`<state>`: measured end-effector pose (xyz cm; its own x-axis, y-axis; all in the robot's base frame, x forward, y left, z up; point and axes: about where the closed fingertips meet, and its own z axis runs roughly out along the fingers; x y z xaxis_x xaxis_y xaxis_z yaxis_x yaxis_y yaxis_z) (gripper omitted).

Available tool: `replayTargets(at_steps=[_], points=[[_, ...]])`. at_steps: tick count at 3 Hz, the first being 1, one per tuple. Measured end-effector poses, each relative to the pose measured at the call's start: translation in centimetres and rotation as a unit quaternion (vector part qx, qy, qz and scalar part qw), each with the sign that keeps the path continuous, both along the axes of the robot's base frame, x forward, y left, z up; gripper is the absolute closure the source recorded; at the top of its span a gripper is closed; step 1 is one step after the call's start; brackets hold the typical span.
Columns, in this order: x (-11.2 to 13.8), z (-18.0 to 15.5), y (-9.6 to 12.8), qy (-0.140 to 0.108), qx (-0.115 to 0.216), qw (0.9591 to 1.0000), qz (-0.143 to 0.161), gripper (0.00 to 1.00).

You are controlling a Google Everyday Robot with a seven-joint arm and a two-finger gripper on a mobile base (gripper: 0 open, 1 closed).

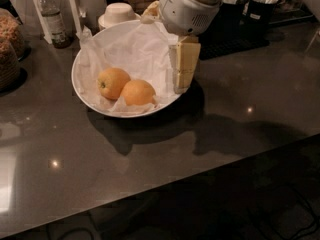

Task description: Pick orange from white bowl

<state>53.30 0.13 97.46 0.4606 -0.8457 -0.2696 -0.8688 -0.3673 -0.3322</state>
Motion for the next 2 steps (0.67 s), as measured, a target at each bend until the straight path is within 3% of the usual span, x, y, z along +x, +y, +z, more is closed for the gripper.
replayTargets(at_steps=[2], points=[[0.8,-0.8,5.7,0.024,0.047,0.9964,0.066,0.00]])
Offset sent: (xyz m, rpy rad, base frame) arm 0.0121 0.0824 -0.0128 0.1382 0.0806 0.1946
